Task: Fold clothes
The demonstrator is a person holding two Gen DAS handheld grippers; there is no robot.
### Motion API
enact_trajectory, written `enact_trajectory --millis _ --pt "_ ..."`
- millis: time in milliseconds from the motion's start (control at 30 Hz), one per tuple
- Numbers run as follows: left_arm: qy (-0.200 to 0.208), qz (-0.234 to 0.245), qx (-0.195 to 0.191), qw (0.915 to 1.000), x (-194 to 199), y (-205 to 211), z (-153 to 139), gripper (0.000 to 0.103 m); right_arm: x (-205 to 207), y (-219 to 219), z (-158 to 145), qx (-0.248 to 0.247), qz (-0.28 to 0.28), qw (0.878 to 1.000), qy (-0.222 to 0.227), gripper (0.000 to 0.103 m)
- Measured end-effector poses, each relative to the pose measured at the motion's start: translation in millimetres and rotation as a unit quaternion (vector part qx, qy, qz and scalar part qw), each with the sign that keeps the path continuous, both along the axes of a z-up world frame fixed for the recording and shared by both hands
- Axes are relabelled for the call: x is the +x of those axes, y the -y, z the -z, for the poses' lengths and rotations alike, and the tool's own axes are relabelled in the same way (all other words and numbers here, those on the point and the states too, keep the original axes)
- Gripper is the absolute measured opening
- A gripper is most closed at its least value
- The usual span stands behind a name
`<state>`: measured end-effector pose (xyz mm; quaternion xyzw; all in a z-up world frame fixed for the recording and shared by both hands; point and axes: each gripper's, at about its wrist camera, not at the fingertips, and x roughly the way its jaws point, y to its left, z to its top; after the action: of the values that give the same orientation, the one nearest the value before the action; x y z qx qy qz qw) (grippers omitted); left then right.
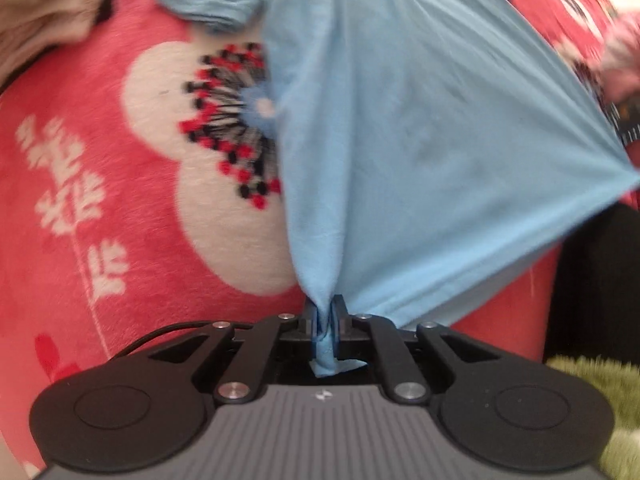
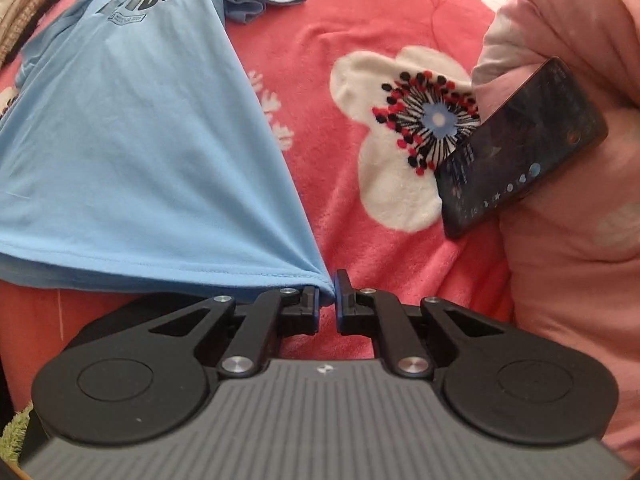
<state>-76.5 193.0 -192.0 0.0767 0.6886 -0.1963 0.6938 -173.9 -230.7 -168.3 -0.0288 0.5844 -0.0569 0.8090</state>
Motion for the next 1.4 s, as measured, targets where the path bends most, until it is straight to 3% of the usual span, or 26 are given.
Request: enact_trajectory --millis 100,300,433,567,600,700,800,900,1000,1100,1167,1200,1267,1400 --pt "-0.011 0.042 0.006 0.999 -3.5 14.1 0.6 0.007 1.6 5.2 5.8 -0.013 -0.001 1.0 -0.006 0.005" --pt "-0.042 0.123 0.061 0.9897 -7.9 40.5 26.1 0.009 8.7 23.3 27.4 0.001 0.01 0.999 -0.036 0.005" --pt "-0.07 0.147 0.076 0.9836 -8.3 45.8 38.1 0.014 3.7 27.3 26.9 0.009 0.012 0.998 -0.066 0.007" --pt "-0.087 0.142 0.072 0.9834 -4.8 45.2 41.2 0.02 -7.4 44.9 -1.4 0.084 0.048 0.995 -0.032 0.008" --pt "-0.09 0.139 0.071 0.9836 -3.9 44.2 42.2 0.02 -6.8 51.6 -6.9 0.118 0.056 0.991 -0.013 0.013" --pt "-0.097 0.127 0.068 0.9847 -1.5 41.1 44.7 0.02 3.2 71.5 -8.3 0.191 0.086 0.977 0.026 0.053" --pt "-0.096 0.12 0.067 0.9859 -2.4 38.5 44.3 0.02 21.7 81.2 13.3 0.227 0.11 0.967 0.031 0.054" --pt "-0.087 0.116 0.068 0.9872 -5.9 35.6 42.2 0.02 37.9 89.7 41.0 0.254 0.135 0.958 0.002 0.054" --pt "-0.074 0.111 0.072 0.9885 -10.1 33.2 40.6 0.013 38.0 88.9 57.5 0.269 0.138 0.953 -0.026 0.05" --pt "-0.084 0.073 0.037 0.9931 -3.2 21.8 27.5 0.005 34.4 81.2 56.9 0.259 0.123 0.957 -0.041 0.008" --pt "-0.091 0.047 0.013 0.9947 1.5 14.0 18.6 0.004 33.2 81.3 50.8 0.285 0.128 0.949 -0.037 0.004" --pt "-0.094 0.034 0.001 0.995 3.9 10.2 14.1 0.004 34.2 82.0 44.3 0.305 0.132 0.943 -0.028 0.004" --pt "-0.098 -0.037 -0.067 0.9923 33.4 -6.9 -11.4 0.004 41.2 84.2 29.1 0.354 0.142 0.924 -0.004 0.004" --pt "-0.01 -0.14 -0.154 0.978 122.3 -28.1 -91.0 0.004 101.0 87.1 -6.9 0.442 0.153 0.881 0.064 0.004"
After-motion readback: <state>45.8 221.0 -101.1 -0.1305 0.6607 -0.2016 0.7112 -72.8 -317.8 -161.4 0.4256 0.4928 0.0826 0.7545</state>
